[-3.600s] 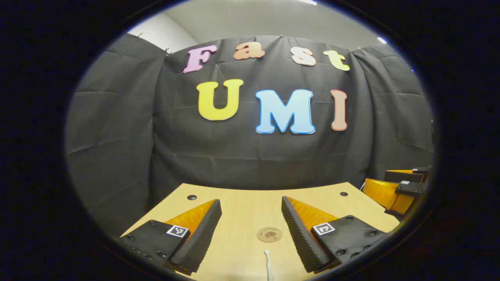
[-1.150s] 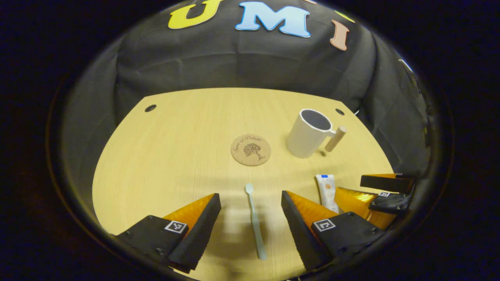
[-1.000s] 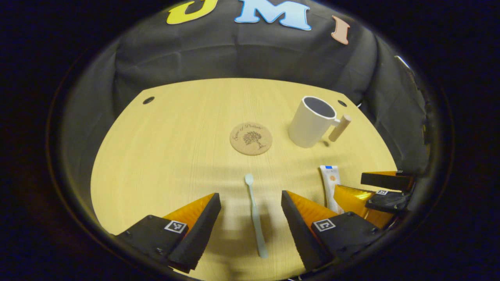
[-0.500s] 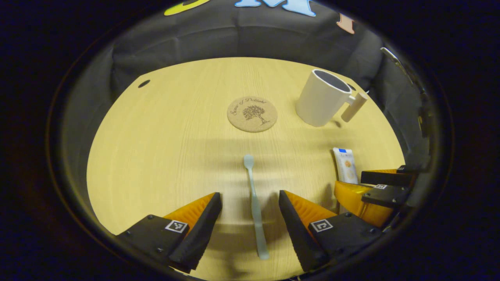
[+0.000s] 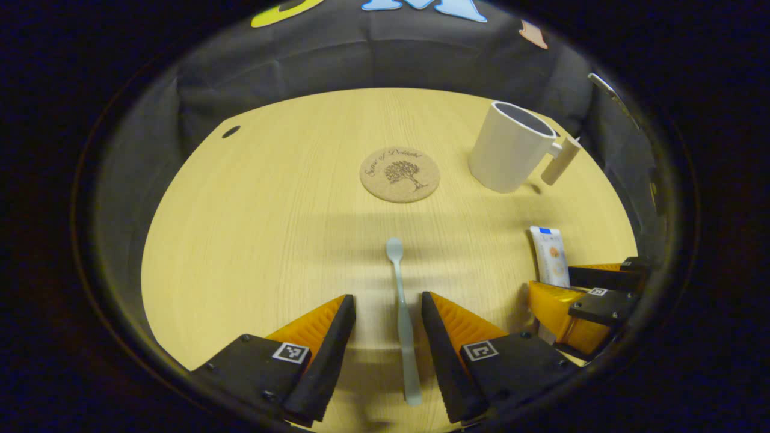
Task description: Put the toothbrush and toothpaste on the desktop into the cup, then pick up the cup and place it on the coaster on the desktop.
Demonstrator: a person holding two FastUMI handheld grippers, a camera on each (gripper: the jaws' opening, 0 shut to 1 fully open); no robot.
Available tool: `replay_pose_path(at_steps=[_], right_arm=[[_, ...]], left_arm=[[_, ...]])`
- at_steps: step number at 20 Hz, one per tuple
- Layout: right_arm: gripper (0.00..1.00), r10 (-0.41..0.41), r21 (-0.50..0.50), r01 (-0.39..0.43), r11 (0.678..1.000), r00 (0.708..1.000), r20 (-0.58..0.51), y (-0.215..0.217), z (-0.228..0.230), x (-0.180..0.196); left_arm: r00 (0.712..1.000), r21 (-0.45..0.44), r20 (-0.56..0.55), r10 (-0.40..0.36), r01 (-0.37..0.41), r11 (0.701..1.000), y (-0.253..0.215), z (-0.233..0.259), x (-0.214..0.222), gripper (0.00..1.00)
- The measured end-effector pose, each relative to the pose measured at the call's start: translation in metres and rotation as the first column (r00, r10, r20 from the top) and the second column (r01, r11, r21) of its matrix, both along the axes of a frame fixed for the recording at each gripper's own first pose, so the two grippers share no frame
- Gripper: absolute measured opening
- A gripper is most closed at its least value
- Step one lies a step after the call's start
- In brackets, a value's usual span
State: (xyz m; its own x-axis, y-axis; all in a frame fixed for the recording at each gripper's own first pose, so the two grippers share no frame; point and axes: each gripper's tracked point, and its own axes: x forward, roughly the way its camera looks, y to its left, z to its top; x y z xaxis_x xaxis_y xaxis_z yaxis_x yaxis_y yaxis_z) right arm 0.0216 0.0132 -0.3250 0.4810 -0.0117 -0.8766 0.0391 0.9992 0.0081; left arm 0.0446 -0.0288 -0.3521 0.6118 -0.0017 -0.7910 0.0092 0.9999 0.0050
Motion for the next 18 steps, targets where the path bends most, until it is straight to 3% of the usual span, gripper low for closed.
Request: replay_pose_path(at_steps=[2,3,5,6,7,8,10,11,12,13,18], right_arm=[[0.81,-0.008,0.008,0.008,1.0,1.0,-0.02,-0.0026,0.0,-0.0009],[0.7,-0.009,0.011,0.009,1.0,1.0,-0.024,-0.0027,0.0002,0.0001],[0.7,-0.003,0.018,0.004,1.0,0.999,-0.049,-0.0022,-0.0019,-0.0002],[0.54,-0.011,0.017,0.012,1.0,0.998,-0.058,-0.0031,-0.0046,0.0015],[0.39,-0.004,0.015,0.005,1.0,0.998,-0.063,-0.0033,0.0003,-0.0013],[0.39,0.013,0.012,-0.012,1.0,0.998,-0.069,-0.003,-0.0004,-0.0016],[0.39,0.027,0.011,-0.026,1.0,0.997,-0.076,-0.0027,0.0004,-0.0028],[0.24,0.024,0.016,-0.022,1.0,0.997,-0.073,-0.0027,0.0007,-0.0026],[0.25,0.021,0.028,-0.019,0.999,0.997,-0.074,-0.0033,-0.0004,-0.0026],[0.19,0.024,0.037,-0.022,0.999,0.997,-0.067,-0.003,0.0021,-0.0021],[0.2,0.026,0.115,-0.022,0.993,0.999,-0.031,-0.0017,0.0037,-0.0016]], left_arm=[[1.0,0.006,-0.002,-0.006,0.006,1.0,-0.0001,-0.0015,-0.0002,0.76],[1.0,0.015,0.002,-0.015,0.015,1.0,0.0021,-0.0003,0.0016,0.77],[1.0,0.013,0.012,-0.009,0.009,1.0,0.0007,0.0009,0.0042,0.52],[1.0,0.016,0.006,-0.01,0.01,1.0,-0.0006,0.0008,0.0043,0.44],[1.0,0.02,0.0,-0.017,0.017,1.0,-0.0008,-0.0006,0.0045,0.44],[1.0,0.036,0.007,-0.028,0.028,0.999,-0.0004,0.0041,0.007,0.44],[1.0,0.039,0.004,-0.026,0.026,0.999,-0.002,0.0011,0.0084,0.15],[0.999,0.048,-0.009,-0.032,0.033,0.998,-0.0018,-0.001,0.0072,0.15],[0.999,0.051,0.002,-0.038,0.038,0.998,-0.001,-0.001,0.0084,0.15],[1.0,0.047,-0.009,-0.026,0.026,0.999,-0.001,0.0012,0.0083,0.08],[1.0,0.01,0.013,-0.024,0.024,1.0,0.002,0.0029,0.0092,0.08]])
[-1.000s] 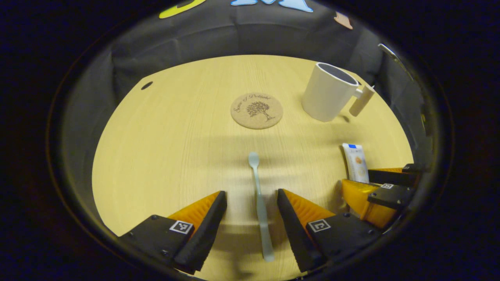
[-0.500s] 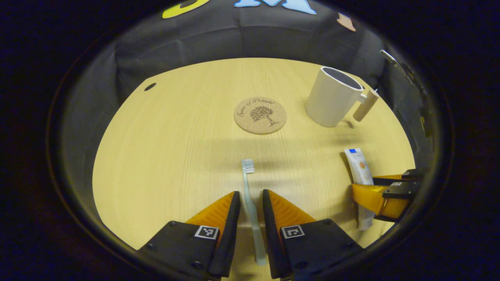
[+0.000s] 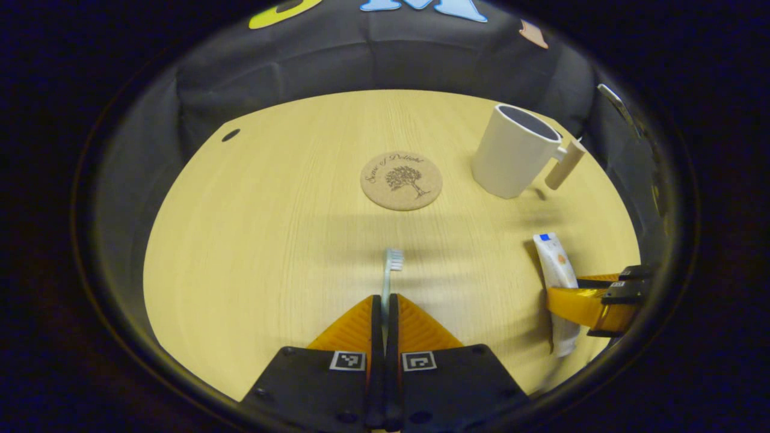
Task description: Put the toothbrush and toothpaste on the desktop into the cup, then pick up the cup and place it on the coaster on the desktop.
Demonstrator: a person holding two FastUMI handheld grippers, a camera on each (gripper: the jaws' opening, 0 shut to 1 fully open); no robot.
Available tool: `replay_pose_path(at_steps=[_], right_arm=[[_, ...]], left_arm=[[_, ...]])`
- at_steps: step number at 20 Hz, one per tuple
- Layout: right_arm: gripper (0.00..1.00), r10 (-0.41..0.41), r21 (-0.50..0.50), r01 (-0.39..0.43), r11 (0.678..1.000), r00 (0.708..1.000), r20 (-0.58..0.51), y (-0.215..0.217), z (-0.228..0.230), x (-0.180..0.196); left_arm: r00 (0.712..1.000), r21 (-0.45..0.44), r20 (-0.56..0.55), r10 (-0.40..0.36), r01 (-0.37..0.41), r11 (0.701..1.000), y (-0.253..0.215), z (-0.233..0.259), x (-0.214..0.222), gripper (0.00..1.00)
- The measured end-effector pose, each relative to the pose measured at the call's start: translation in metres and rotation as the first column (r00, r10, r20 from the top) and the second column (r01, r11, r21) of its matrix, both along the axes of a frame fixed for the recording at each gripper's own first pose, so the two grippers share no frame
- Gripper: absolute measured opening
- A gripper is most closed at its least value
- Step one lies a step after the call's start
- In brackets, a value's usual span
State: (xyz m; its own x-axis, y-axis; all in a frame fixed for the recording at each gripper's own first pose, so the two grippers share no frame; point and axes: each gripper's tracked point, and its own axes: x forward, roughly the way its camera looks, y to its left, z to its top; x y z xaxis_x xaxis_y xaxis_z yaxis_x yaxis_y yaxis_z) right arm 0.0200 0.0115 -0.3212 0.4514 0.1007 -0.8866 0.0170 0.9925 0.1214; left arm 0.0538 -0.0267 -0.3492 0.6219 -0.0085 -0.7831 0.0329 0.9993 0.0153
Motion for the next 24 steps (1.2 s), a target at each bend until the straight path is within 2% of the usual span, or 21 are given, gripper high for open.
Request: replay_pose_path(at_steps=[1,2,7,10,20,24], right_arm=[[0.19,-0.021,0.024,0.02,1.0,0.999,0.031,-0.001,0.006,0.003],[0.09,-0.04,0.042,0.039,0.998,0.998,0.042,-0.002,0.005,0.005],[0.08,-0.078,0.081,0.074,0.994,0.995,0.055,-0.016,0.013,0.001],[0.08,-0.088,0.11,0.076,0.991,0.99,0.11,-0.022,0.041,0.003],[0.08,-0.131,0.221,0.068,0.973,0.95,0.285,-0.018,0.133,0.051],[0.08,-0.139,0.253,0.047,0.966,0.923,0.359,-0.009,0.161,0.076]], left_arm=[[1.0,-0.011,0.01,-0.002,0.002,1.0,-0.001,0.001,0.002,0.08],[1.0,-0.021,0.013,0.0,0.001,1.0,0.0,0.001,0.001,0.08],[1.0,-0.024,0.029,0.011,-0.01,1.0,0.006,0.007,-0.002,0.08],[0.998,-0.035,0.051,0.023,-0.021,0.999,0.008,0.018,-0.003,0.08],[0.985,-0.081,0.158,0.076,-0.064,0.995,0.025,0.069,0.003,0.08],[0.97,-0.104,0.225,0.09,-0.068,0.992,0.028,0.104,0.01,0.08]])
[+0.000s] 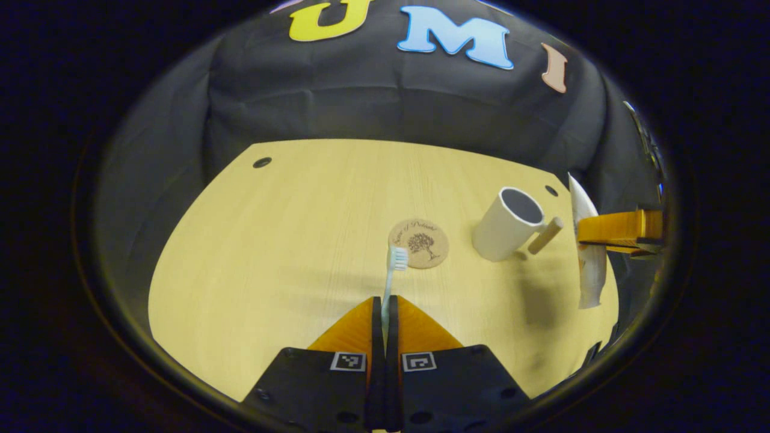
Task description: Put the toothbrush and toothpaste on the desktop into the cup, then pick up the cup and place it on the coaster on the desktop.
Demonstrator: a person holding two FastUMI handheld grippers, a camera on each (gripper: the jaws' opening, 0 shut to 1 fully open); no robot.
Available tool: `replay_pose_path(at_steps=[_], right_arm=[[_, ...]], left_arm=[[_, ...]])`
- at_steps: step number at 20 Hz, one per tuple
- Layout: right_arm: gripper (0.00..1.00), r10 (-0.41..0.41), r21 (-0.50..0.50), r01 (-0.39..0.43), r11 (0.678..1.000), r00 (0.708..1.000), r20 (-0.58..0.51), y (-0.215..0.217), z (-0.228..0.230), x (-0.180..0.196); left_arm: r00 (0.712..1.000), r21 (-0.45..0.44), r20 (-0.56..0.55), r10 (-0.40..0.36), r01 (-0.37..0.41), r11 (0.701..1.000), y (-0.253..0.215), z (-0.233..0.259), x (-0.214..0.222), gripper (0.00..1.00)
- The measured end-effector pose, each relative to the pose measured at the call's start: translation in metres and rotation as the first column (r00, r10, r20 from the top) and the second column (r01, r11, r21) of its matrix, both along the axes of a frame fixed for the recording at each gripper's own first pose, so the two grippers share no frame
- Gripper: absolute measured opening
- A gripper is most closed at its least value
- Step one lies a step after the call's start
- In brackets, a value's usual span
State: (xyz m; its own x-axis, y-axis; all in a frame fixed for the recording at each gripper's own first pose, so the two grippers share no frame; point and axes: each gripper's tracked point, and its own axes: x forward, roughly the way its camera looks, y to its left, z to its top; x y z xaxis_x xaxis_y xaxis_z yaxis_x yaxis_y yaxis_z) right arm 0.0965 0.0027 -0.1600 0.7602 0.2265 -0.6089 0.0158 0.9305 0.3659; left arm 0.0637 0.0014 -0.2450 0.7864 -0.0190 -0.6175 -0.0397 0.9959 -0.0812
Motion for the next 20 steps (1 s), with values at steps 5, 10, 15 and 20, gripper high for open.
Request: replay_pose_path(at_steps=[5,10,15,20], right_arm=[[0.08,0.005,0.021,-0.007,1.0,0.995,0.101,0.011,0.032,0.039],[0.08,-0.016,0.025,0.012,1.0,0.989,0.145,0.01,0.043,0.077],[0.08,-0.037,0.018,0.034,0.999,0.984,0.175,0.01,0.035,0.114],[0.08,-0.01,-0.022,0.015,1.0,0.977,0.213,0.014,0.017,0.132]], left_arm=[[0.996,-0.059,0.093,-0.014,0.02,0.998,-0.006,0.044,0.001,0.08],[0.988,-0.056,0.154,-0.019,0.028,0.998,-0.004,0.073,-0.004,0.08],[0.985,-0.081,0.175,0.013,0.002,0.997,-0.001,0.089,-0.017,0.08],[0.984,-0.06,0.17,0.049,-0.039,0.997,0.003,0.099,-0.024,0.07]])
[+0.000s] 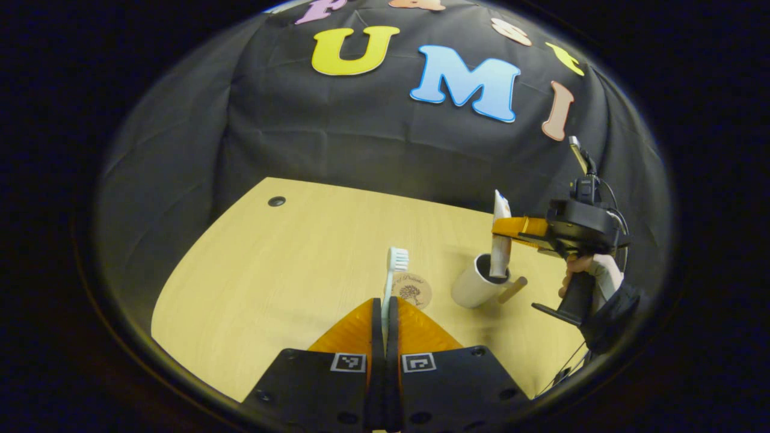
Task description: Put the toothbrush and toothpaste on the desktop into the cup, then pick up the cup and place it on the coaster on the desktop.
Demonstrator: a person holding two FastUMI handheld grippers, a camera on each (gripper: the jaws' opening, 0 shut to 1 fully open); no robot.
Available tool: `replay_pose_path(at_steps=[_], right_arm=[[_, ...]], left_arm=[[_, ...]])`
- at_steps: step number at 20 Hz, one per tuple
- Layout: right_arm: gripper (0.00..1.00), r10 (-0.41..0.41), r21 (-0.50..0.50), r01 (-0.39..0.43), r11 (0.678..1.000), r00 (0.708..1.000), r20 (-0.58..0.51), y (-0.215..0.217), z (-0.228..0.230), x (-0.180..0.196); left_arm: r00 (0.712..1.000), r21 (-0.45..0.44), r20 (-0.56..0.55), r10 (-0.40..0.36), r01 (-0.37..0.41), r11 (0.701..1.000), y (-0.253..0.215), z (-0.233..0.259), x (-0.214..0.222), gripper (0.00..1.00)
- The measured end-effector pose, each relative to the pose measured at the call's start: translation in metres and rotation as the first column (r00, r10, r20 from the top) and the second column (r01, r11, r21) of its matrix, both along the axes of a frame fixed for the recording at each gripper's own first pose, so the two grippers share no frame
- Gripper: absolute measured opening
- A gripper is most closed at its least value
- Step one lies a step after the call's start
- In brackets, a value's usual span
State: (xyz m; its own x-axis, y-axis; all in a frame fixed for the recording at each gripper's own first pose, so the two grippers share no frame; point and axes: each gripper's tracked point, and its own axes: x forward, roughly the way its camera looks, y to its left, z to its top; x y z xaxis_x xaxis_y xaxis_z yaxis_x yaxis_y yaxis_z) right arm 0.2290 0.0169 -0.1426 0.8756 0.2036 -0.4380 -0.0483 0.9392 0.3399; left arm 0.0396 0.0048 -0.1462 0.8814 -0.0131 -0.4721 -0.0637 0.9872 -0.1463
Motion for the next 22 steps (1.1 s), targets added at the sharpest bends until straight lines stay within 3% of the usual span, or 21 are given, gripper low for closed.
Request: replay_pose_path(at_steps=[5,11,13,22], right_arm=[[0.12,-0.003,-0.059,0.003,0.998,1.0,0.008,0.002,-0.018,0.006],[0.08,-0.038,-0.049,0.041,0.998,0.998,0.059,0.0,-0.021,0.003],[0.18,-0.041,-0.049,0.044,0.998,0.998,0.056,-0.001,-0.022,0.0],[0.24,0.001,-0.111,0.003,0.994,0.999,0.037,0.004,-0.028,-0.029]], left_arm=[[0.999,-0.009,-0.005,0.038,-0.038,0.999,0.009,-0.003,0.0,0.08],[0.997,-0.008,-0.007,0.074,-0.074,0.997,0.021,-0.004,-0.006,0.08],[0.997,-0.018,-0.007,0.079,-0.08,0.997,0.022,-0.005,-0.006,0.08],[0.997,-0.039,0.008,0.075,-0.075,0.996,0.019,-0.003,-0.007,0.08]])
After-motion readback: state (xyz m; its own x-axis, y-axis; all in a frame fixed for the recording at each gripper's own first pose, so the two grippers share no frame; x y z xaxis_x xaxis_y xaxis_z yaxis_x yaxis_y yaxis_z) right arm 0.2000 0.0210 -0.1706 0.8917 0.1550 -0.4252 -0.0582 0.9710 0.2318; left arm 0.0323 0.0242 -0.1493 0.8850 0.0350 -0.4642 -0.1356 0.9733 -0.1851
